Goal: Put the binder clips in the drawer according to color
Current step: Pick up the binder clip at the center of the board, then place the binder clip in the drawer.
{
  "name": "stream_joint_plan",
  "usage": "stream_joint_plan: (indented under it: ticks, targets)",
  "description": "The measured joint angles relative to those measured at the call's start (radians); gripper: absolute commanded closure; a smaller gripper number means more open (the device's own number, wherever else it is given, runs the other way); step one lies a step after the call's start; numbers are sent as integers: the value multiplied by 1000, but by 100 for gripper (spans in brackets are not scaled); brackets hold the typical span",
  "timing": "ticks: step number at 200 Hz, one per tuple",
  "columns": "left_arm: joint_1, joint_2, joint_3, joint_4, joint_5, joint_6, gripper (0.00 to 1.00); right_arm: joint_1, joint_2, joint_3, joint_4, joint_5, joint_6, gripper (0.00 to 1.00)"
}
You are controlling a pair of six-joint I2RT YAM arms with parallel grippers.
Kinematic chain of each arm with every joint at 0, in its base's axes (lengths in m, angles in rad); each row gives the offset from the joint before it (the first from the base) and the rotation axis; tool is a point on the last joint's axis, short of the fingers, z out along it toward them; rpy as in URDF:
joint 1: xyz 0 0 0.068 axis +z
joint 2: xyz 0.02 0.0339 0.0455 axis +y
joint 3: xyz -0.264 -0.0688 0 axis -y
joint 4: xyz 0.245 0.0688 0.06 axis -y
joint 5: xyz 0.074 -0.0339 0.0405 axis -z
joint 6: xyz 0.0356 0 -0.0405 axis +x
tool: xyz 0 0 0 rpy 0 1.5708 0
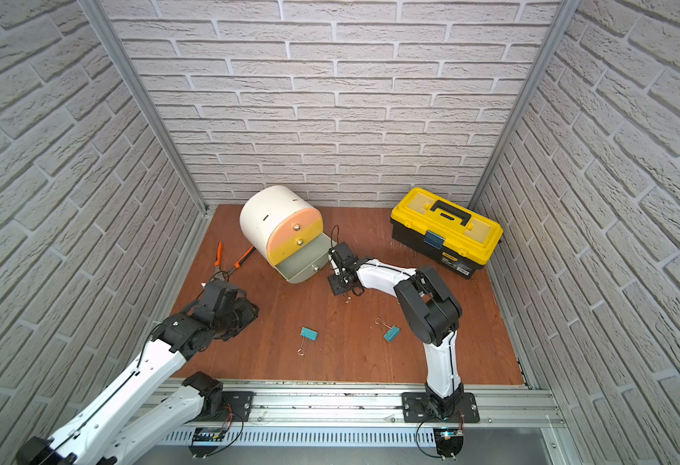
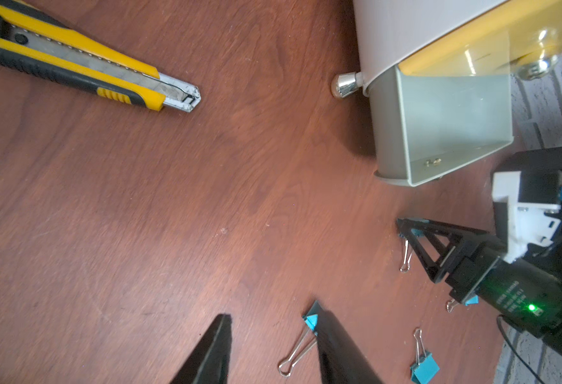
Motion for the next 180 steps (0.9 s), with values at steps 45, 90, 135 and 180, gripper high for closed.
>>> stream_joint_plan:
  ticks: [45,90,135,180]
  targets:
    - [5,0,0,2,0,5,53,0,-103,-39,-12,11,24,61]
    - [6,-4,0,6,1,9,53,0,-170,22,-35,2,60,61]
    - [8,-17,9,7,2,9,53,0,-158,225,-65,-39,108,61]
    - [10,-47,24,8,2,8,53,0,-59,431,-68,-78,163,62]
